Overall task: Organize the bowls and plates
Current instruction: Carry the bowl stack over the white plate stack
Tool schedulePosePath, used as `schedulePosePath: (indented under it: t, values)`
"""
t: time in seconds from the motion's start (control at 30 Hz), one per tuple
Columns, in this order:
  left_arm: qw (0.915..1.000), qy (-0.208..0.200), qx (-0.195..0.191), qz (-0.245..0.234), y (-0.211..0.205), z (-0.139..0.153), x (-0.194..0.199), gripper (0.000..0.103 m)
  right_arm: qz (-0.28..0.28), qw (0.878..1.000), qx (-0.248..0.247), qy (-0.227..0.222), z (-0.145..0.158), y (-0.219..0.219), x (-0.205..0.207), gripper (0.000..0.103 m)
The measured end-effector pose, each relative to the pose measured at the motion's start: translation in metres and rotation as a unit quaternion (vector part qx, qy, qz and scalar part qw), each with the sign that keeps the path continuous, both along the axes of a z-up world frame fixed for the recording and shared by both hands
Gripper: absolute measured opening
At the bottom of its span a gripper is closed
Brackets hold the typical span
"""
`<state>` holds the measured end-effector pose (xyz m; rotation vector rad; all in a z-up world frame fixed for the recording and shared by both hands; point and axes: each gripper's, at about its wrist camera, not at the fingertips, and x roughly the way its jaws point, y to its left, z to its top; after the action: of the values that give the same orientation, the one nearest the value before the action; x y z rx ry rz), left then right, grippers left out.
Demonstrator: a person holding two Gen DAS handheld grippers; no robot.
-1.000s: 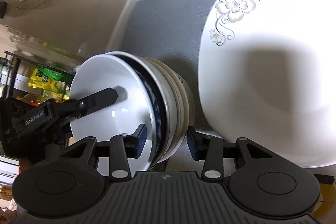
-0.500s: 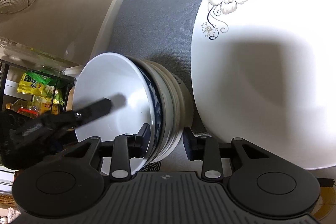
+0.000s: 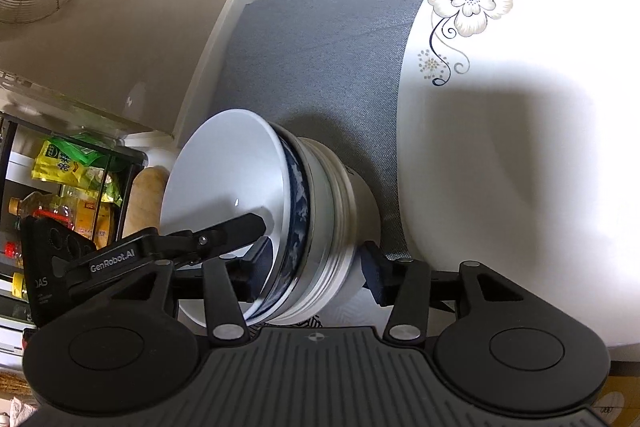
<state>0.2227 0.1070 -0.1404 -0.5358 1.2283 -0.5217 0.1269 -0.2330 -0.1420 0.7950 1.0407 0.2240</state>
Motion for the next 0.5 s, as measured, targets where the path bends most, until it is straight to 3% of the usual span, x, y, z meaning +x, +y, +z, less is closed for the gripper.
schedulePosePath:
  t: [0.27,0.37,0.5]
  values:
    - [1.0,-0.005,-0.007,-0.004,-0.003,0.001,0.001,0.09,0.001,0.999,-0.047,0.002,0.003,0.018,0.005,0.056]
    - [0.9999,-0.013,-0.002,-0.005,-0.004,0.002,0.0,0.089,0.004,0.998,-0.068,-0.004,0.004,0.025,0.006,0.057]
    - [0.9999,-0.01,-0.004,-0.007,0.006,0.001,-0.002,0.078,0.001,0.997,-0.078,-0.013,0.004,0.028,0.002,0.054]
